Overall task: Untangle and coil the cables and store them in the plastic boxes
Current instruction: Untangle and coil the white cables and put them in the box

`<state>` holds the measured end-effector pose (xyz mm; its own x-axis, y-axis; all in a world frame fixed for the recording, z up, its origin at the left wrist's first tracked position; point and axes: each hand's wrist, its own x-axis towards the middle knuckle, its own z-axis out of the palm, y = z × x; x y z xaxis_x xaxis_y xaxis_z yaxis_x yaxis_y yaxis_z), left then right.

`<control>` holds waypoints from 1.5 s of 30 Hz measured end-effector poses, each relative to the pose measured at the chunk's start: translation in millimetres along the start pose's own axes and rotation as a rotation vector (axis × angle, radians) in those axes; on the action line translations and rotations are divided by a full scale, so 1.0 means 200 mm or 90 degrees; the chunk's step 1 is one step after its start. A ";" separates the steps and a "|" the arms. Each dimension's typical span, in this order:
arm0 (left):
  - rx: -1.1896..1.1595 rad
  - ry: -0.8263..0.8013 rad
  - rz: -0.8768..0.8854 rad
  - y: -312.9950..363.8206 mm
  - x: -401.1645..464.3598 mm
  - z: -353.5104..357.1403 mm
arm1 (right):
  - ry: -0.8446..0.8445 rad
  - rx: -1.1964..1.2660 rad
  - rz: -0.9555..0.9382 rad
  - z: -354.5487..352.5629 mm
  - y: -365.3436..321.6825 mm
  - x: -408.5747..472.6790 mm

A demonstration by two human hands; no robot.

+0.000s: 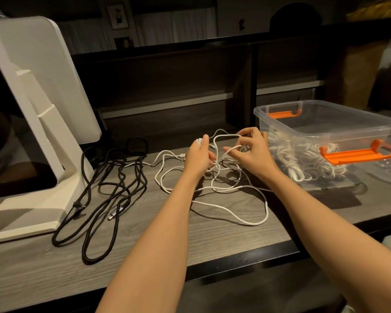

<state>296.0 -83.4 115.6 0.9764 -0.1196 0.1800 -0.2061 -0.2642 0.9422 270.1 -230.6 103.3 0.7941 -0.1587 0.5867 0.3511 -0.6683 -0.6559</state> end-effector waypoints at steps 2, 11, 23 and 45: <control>0.090 -0.056 0.041 0.00 -0.01 0.01 | -0.018 0.038 -0.002 0.00 -0.02 -0.01; -0.001 -0.344 -0.047 0.06 -0.06 0.00 | -0.064 0.096 0.066 0.00 -0.01 0.02; -0.310 -0.025 -0.133 0.02 -0.03 -0.02 | -0.092 -0.180 0.130 0.00 0.07 0.01; 0.102 -0.189 -0.032 0.05 -0.06 0.04 | -0.006 -0.077 -0.039 0.01 0.01 0.01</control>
<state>281.0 -93.0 121.1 0.9285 -0.3706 0.0225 -0.1895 -0.4210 0.8870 273.1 -231.4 101.3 0.7777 -0.1090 0.6191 0.3366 -0.7596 -0.5565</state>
